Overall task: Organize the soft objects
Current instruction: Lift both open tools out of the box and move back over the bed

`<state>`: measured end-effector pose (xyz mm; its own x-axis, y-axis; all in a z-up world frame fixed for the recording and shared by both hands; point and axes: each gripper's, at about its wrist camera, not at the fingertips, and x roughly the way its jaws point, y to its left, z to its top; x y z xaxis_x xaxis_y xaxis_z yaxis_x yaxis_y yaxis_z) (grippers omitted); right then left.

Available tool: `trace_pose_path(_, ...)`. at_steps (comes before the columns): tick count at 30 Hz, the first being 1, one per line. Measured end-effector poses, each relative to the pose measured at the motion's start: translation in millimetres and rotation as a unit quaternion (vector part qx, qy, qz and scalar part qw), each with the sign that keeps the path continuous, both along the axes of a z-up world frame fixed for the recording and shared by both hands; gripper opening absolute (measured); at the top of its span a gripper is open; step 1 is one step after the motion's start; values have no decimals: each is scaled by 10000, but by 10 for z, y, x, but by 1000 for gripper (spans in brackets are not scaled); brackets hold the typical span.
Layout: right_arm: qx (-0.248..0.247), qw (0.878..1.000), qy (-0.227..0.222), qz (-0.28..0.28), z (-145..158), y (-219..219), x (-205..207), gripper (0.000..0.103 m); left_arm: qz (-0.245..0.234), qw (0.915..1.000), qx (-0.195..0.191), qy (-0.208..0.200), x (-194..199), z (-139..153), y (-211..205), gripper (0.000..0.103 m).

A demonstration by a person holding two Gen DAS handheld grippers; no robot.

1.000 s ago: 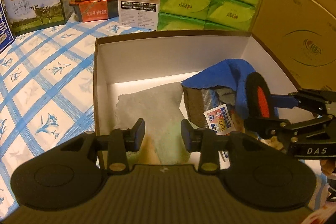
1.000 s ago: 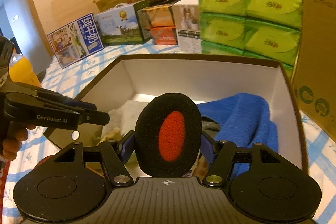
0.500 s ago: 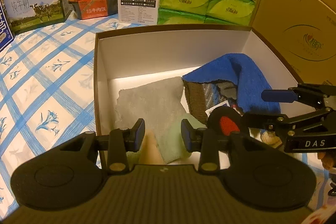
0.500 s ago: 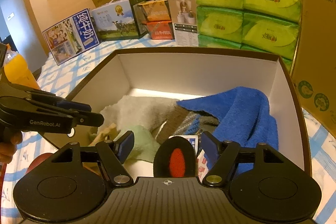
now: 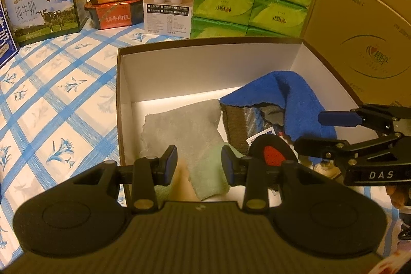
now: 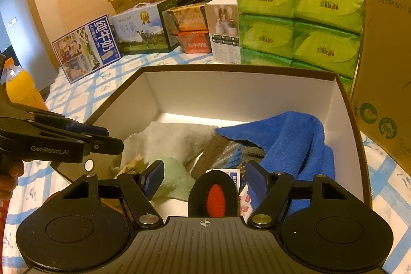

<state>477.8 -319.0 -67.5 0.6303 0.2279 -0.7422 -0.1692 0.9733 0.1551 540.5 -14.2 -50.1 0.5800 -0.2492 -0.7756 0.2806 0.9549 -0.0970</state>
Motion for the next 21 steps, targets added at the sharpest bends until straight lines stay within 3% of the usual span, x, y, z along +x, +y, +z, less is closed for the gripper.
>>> trace_pose_path(11,17,9998,-155,-145,160,-57,-144,70,31,9998,-141,-158,-143,181,32,34)
trace_pose_path(21,560,9953,-607,-499,562,-225,-674,70,49,9968,-574,-545,-719,548,249,38)
